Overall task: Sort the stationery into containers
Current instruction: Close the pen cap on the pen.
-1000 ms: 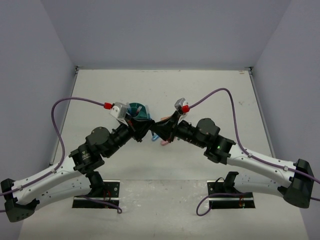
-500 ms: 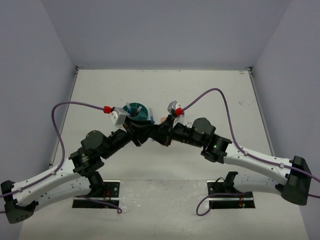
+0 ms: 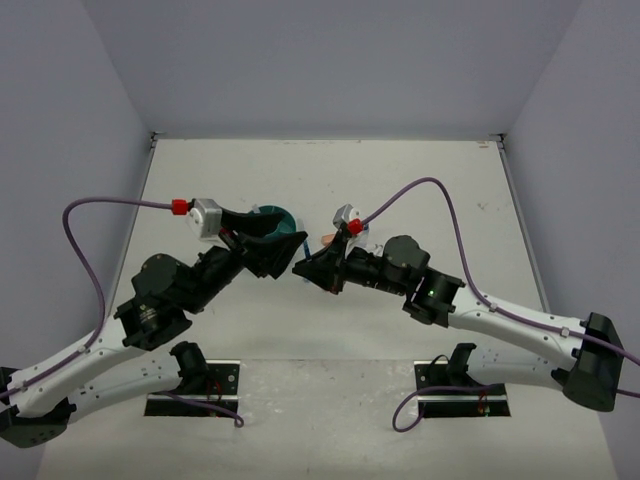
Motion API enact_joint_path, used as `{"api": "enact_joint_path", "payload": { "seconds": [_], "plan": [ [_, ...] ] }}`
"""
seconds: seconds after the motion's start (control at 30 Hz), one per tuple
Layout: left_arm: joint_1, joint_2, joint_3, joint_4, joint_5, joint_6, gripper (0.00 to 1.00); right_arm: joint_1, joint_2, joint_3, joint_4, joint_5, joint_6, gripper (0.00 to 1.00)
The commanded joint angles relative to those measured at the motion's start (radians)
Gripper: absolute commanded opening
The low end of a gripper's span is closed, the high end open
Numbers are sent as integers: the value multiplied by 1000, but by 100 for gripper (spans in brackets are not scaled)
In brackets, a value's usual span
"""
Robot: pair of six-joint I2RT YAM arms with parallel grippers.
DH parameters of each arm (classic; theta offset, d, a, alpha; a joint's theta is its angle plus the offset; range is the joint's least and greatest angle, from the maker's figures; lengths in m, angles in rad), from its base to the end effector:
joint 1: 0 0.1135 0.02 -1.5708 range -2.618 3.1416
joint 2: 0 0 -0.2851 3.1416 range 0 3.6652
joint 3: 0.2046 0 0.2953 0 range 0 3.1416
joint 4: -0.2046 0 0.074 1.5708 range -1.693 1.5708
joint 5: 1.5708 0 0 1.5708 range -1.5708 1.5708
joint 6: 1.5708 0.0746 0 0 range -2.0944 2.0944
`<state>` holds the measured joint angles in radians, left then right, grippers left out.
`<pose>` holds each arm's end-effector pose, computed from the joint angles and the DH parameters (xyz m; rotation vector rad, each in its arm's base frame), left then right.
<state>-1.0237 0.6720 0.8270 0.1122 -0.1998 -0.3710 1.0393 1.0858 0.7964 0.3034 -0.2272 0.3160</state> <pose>0.1246 -0.1761 0.4337 0.2695 1.3592 -1.0507 0.1518 0.2913 0.3428 -0.7791 1.5081 1.2220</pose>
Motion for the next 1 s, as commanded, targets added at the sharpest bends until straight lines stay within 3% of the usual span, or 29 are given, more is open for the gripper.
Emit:
{"api": "enact_joint_path", "payload": {
  "seconds": [0.0,0.2,0.43,0.53,0.7,0.9,0.97],
  "plan": [
    [-1,26,71,-2,-24,34,65,-1,14,43,-20,-13,-36,0],
    [-1,106,121,-65,-89,27,44,-1,2,47,-38,-3,-50,0],
    [-1,124,112,-68,-75,12,44,-1,-13,52,-52,17,-52,0],
    [-1,124,104,-71,-66,7,38,-1,-15,56,-59,31,-52,0],
    [-1,129,95,-78,-38,3,14,-1,-20,61,-56,38,-54,0],
    [-1,148,85,-94,-24,-5,14,-1,-23,93,-70,37,-60,0],
    [-1,151,82,-97,-19,-5,9,-1,-24,104,-75,40,-65,0]
  ]
}}
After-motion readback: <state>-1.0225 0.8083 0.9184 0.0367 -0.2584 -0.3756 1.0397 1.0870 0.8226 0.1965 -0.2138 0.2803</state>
